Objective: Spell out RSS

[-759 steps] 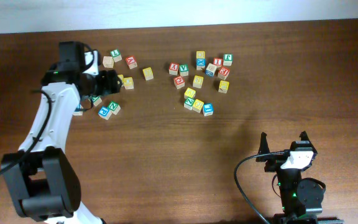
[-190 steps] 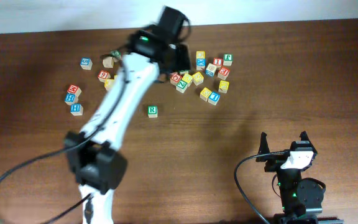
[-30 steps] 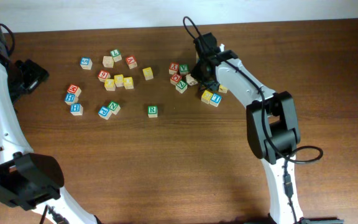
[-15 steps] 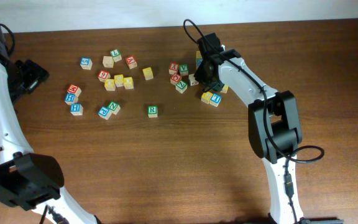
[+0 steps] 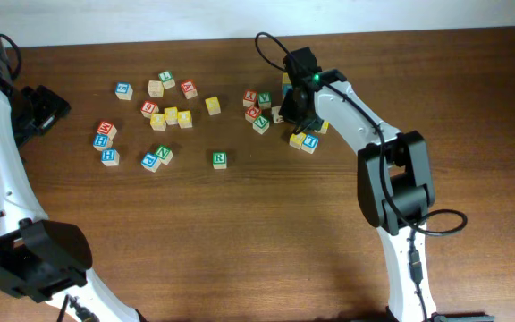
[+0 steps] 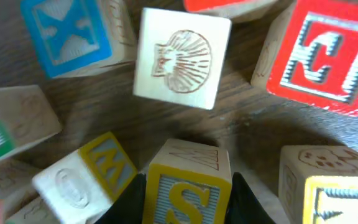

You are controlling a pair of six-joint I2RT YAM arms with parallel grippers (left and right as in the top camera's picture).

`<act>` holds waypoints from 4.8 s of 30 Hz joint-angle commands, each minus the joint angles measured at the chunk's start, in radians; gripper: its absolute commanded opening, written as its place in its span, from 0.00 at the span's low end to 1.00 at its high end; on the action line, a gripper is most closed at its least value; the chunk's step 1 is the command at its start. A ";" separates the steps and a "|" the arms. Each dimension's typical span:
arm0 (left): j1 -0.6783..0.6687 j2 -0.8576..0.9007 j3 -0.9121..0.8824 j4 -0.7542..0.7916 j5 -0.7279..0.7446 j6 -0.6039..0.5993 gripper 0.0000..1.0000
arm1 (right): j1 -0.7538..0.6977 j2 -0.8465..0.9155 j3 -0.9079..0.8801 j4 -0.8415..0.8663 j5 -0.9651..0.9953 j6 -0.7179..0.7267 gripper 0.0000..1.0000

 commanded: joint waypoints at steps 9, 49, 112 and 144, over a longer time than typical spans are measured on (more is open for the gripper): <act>0.008 -0.013 0.008 -0.002 -0.015 0.005 0.99 | 0.042 -0.193 0.085 -0.177 -0.092 -0.208 0.17; 0.008 -0.013 0.008 -0.002 -0.015 0.005 0.99 | 0.328 -0.162 -0.243 0.070 -0.028 -0.167 0.17; 0.008 -0.013 0.008 -0.002 -0.015 0.005 0.99 | 0.169 -0.135 0.060 -0.041 -0.153 -0.182 0.75; 0.008 -0.013 0.008 -0.002 -0.015 0.005 0.99 | -0.518 -0.450 0.062 -0.476 -0.145 -0.270 0.98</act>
